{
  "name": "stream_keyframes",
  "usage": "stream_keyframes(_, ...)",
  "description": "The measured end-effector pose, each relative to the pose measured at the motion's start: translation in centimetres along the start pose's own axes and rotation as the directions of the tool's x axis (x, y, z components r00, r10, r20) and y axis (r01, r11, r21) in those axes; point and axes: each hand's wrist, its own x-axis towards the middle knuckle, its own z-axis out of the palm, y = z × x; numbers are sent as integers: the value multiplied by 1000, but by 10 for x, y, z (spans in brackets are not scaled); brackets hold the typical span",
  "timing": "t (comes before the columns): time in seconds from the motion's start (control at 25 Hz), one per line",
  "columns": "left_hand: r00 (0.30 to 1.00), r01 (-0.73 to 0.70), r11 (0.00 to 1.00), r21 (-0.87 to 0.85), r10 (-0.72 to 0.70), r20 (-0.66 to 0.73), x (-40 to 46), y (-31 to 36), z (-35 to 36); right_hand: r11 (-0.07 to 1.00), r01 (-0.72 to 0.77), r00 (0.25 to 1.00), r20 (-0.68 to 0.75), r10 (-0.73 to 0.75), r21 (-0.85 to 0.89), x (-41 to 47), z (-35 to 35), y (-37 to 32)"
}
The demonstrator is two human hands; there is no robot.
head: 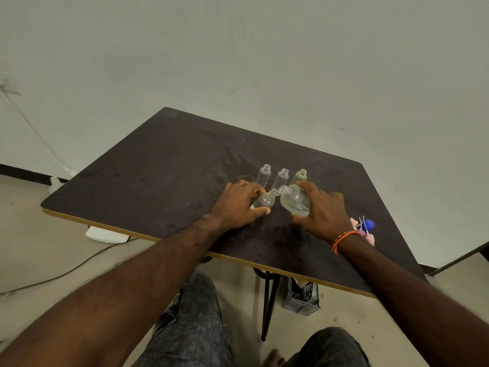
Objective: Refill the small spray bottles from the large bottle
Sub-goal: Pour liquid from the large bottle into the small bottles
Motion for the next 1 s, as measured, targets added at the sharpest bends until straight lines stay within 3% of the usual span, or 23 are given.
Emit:
stream_keyframes(0.2,999,36,999,11,-36,20,0,-5,0,948,-123,986,-72,150,294,-4,4,5)
stream_keyframes(0.44,998,61,998,11,-61,1,-1,-7,4,737,-249,914,-101,394,629,-17,17,19)
stream_keyframes(0.68,996,86,995,46,-85,-22,-1,-7,3,652,-271,912,-27,410,708,-31,35,28)
stream_keyframes(0.76,995,92,991,93,-89,-40,-1,-3,3,701,-261,870,-153,469,663,-36,37,21)
stream_keyframes(0.8,993,104,988,117,-97,-62,-1,-2,2,765,-215,836,-291,465,607,-40,36,17)
stream_keyframes(0.88,985,149,977,154,-134,-106,-1,-2,1,910,-23,768,-576,280,413,-51,31,7)
stream_keyframes(0.92,980,177,970,166,-158,-122,1,-3,-1,944,86,761,-632,144,319,-55,28,-2)
stream_keyframes(1.0,966,236,954,184,-209,-152,6,-8,-7,939,249,810,-583,-67,238,-58,28,-24)
